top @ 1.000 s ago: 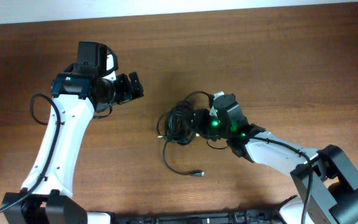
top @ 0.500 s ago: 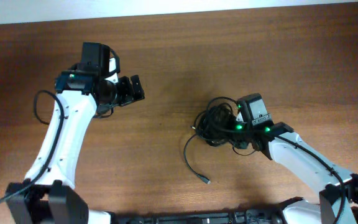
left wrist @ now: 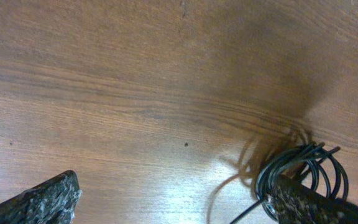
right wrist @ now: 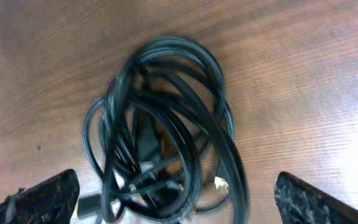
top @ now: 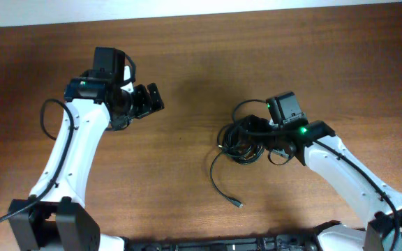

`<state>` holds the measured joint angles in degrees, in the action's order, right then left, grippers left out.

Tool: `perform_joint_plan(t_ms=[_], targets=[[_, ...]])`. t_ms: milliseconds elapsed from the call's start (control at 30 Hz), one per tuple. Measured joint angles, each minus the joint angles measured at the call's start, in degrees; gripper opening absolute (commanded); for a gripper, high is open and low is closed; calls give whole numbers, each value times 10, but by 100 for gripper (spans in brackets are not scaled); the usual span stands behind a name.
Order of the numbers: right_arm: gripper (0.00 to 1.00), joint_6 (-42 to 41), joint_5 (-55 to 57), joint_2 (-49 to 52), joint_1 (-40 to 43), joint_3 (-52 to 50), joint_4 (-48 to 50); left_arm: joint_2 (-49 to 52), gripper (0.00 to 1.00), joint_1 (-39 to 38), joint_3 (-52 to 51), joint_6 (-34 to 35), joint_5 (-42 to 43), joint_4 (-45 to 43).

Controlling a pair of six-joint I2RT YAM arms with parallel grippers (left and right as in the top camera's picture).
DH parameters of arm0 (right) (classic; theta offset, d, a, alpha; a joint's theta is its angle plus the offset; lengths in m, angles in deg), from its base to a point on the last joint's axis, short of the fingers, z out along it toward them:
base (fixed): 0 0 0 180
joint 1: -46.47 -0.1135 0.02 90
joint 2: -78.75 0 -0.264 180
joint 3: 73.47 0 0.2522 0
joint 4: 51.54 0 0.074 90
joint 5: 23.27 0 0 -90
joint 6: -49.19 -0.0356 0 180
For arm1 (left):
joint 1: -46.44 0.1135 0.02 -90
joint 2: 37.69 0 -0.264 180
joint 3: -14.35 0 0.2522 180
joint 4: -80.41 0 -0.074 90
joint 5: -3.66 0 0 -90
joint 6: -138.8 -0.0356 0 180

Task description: Untangle cables

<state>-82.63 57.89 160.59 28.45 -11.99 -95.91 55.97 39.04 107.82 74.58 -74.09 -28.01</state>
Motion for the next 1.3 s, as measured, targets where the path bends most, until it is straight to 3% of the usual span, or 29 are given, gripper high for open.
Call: perform_joint_plan(t_ms=[67, 100, 133, 200, 300, 367, 533, 667, 833, 1000, 1300], targets=[[83, 3, 3, 36, 0, 1, 16, 0, 99, -18, 0, 4, 2, -1], [69, 10, 5, 53, 0, 1, 15, 0, 99, -26, 0, 5, 2, -2], [42, 17, 9, 94, 0, 1, 13, 1, 99, -40, 0, 5, 2, -2], [4, 20, 11, 118, 0, 1, 16, 1, 99, -54, 0, 6, 2, -2], [4, 24, 0, 123, 0, 1, 31, 1, 100, -55, 0, 7, 2, -2], [4, 59, -105, 126, 2, -1, 124, 1, 100, -55, 0, -4, 3, 1], [4, 86, -287, 130, 2, -3, 312, 1, 99, -55, 0, -142, 107, -6], [4, 42, -374, 130, 2, -3, 427, 1, 93, -56, 0, -185, 128, -16], [4, 16, -409, 130, 2, -3, 401, 6, 73, -60, -1, -193, 109, -93], [4, 9, -452, 130, 2, -3, 401, 22, 72, -142, -1, -206, 33, -129], [4, 27, -472, 130, 0, -3, 400, 53, 67, -147, -1, -216, -85, -127]])
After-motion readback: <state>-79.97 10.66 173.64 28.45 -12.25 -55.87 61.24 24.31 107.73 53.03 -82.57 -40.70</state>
